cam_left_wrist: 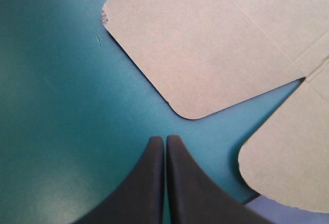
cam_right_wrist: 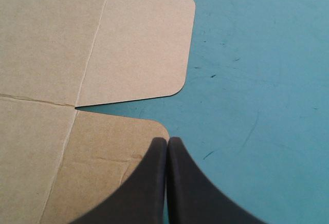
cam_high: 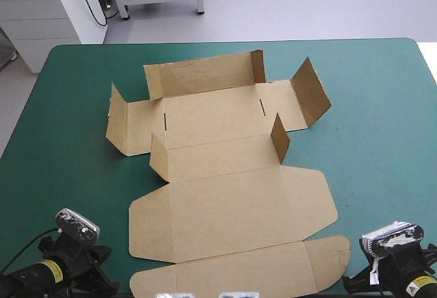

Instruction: Fold the box

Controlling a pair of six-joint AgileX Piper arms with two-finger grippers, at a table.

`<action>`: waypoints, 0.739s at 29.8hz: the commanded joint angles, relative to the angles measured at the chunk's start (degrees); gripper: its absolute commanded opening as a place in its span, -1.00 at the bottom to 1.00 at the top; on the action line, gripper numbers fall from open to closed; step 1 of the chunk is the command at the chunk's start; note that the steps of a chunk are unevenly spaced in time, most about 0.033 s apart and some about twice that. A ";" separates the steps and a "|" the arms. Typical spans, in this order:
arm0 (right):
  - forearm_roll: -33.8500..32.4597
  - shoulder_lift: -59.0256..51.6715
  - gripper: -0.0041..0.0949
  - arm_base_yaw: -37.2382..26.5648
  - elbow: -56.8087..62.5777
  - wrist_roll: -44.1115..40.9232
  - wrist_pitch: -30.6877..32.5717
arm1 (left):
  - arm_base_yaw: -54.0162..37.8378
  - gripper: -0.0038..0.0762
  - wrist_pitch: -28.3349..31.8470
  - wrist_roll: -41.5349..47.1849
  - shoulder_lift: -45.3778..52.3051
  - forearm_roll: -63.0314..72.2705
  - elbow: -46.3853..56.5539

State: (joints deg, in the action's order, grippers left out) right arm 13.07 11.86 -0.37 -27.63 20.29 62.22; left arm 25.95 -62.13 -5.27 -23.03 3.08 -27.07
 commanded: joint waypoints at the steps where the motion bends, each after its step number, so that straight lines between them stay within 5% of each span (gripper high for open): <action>1: 0.48 0.90 -0.96 0.11 -1.41 0.01 -3.21 | 0.16 -0.92 2.49 0.07 -0.54 0.51 -1.44; 13: 0.44 0.90 -0.96 0.11 -1.77 0.01 -4.08 | 0.16 -0.92 2.49 0.07 -0.54 0.51 -1.44; 22: -0.47 6.85 -0.96 0.11 -9.33 0.02 -14.27 | 0.16 -0.92 2.49 0.07 -0.54 0.51 -1.44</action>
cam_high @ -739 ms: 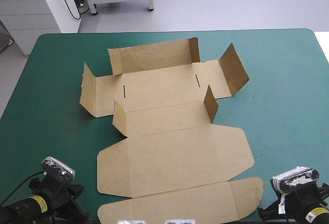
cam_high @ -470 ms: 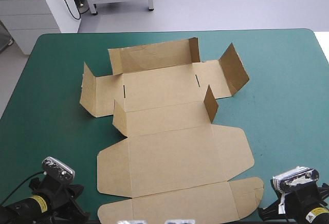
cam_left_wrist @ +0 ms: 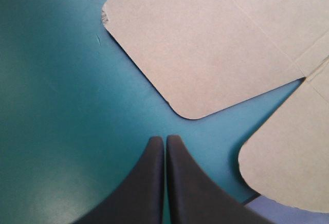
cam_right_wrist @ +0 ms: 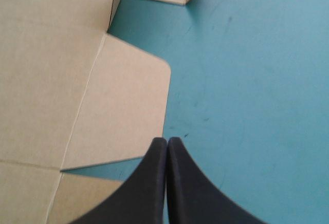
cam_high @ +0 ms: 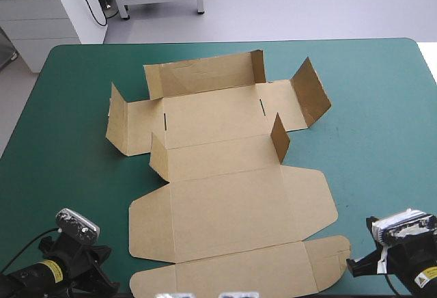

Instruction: Fold the box

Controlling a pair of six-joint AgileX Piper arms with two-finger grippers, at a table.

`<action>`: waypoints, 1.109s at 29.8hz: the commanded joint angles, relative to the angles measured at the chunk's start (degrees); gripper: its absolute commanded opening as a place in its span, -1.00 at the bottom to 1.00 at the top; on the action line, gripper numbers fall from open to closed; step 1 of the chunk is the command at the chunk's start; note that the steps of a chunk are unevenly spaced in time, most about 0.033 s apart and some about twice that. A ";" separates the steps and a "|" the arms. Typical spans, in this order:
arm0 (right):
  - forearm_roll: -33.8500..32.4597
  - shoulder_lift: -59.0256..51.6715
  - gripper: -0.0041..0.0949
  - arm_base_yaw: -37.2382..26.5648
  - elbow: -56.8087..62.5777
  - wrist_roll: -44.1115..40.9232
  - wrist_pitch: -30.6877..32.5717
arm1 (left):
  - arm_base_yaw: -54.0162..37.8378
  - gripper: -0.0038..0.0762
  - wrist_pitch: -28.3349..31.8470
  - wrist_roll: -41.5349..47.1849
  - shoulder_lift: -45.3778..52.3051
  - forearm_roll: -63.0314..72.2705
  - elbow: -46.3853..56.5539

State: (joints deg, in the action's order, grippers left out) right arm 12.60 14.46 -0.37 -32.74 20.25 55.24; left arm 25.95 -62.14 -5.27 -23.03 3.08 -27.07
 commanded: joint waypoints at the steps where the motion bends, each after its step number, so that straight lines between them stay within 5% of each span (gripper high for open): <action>1: 0.00 5.63 -0.96 0.11 -5.03 0.06 -8.65 | 0.16 -0.92 2.51 0.07 -0.54 0.51 -1.44; 7: 0.00 18.44 -0.96 0.11 -11.87 0.33 -15.06 | 0.16 -0.92 2.51 0.07 -0.54 0.51 -1.44; 20: 1.52 50.29 -0.96 0.11 -35.68 2.68 -15.52 | 0.16 -0.92 2.51 0.07 -0.54 0.51 -1.44; 33: 2.36 75.24 -0.81 0.21 -60.09 2.68 -3.70 | 0.16 -0.92 2.51 0.07 -0.54 0.51 -1.44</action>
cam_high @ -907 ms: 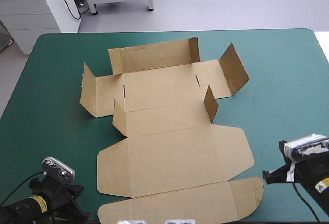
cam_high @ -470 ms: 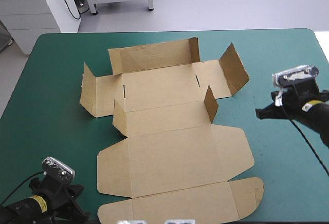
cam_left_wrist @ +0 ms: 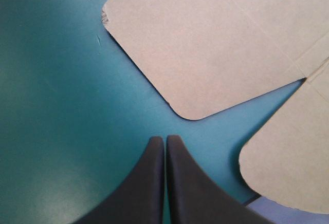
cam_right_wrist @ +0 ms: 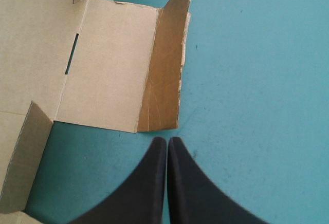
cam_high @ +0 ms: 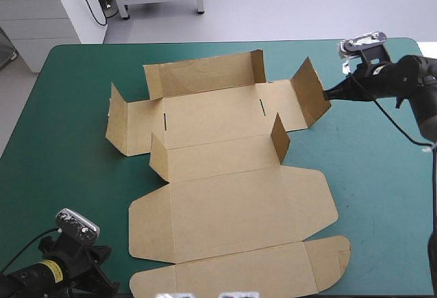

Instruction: Fold the box

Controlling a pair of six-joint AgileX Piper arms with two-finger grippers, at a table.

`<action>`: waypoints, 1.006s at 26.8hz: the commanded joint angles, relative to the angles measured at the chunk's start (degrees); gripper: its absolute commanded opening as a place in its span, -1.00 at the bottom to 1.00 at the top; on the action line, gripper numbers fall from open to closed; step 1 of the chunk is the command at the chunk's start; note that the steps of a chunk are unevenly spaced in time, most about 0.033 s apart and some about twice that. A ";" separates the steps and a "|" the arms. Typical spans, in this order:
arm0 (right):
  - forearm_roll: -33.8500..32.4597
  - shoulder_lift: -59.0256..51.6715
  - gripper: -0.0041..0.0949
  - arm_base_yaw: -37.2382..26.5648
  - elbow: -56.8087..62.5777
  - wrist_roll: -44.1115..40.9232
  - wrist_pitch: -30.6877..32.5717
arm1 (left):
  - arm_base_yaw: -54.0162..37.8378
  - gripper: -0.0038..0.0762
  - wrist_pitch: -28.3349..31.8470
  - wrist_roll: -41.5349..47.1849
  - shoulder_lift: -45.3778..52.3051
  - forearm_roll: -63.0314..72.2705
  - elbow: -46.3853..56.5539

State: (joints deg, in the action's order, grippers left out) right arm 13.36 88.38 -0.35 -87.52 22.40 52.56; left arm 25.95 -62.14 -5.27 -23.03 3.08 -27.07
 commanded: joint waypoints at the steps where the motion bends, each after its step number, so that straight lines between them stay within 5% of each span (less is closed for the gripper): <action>1: 1.97 2.65 -0.74 0.18 -6.79 0.53 -0.91 | 0.16 -0.92 2.51 0.07 -0.54 0.51 -1.44; 9: 4.71 9.37 0.00 0.35 -13.30 0.77 -0.21 | 0.16 -0.92 2.51 0.07 -0.54 0.51 -1.44; 27: 1.81 21.29 0.08 1.16 -19.31 0.83 3.08 | 0.16 -0.92 2.51 0.07 -0.54 0.51 -1.44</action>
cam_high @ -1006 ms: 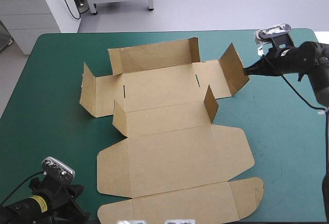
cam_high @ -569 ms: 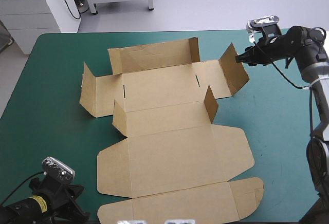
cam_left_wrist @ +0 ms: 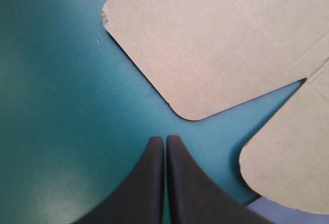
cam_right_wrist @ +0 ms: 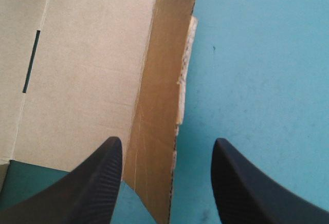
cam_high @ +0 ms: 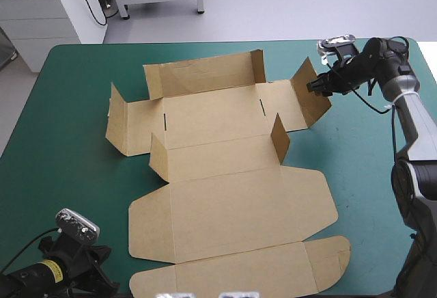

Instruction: Fold the box

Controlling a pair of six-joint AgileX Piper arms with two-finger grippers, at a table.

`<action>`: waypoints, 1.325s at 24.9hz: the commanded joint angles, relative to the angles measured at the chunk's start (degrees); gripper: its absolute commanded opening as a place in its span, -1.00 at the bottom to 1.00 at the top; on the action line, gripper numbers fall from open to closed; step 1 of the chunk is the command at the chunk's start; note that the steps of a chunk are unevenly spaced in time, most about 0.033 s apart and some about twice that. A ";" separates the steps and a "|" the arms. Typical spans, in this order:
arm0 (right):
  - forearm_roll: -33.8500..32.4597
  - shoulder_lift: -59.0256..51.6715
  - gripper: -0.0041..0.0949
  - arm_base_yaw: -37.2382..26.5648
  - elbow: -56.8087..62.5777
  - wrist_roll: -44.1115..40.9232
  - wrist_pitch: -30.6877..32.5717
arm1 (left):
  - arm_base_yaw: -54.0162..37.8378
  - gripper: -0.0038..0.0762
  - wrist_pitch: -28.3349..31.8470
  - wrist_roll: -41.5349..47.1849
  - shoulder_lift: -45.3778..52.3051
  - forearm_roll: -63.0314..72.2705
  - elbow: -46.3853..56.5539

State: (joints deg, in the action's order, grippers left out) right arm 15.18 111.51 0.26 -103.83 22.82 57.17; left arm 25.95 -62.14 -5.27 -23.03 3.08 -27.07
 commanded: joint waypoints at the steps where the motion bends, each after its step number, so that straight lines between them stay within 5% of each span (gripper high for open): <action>1: -0.15 -0.88 0.08 0.68 -3.35 0.41 -1.25 | 0.16 -0.92 2.51 0.07 -0.54 0.51 -1.44; 24: 0.61 4.55 0.05 0.77 -5.15 0.50 -0.84 | 0.16 -0.92 2.51 0.07 -0.54 0.51 -1.44; 33: 0.67 4.55 -0.57 0.81 -5.15 1.74 0.96 | 0.16 -0.92 2.51 0.07 -0.54 0.51 -1.44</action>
State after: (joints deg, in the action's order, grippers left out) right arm 14.99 119.40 0.98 -107.18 23.50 58.99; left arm 25.95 -62.14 -5.27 -23.03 3.08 -27.07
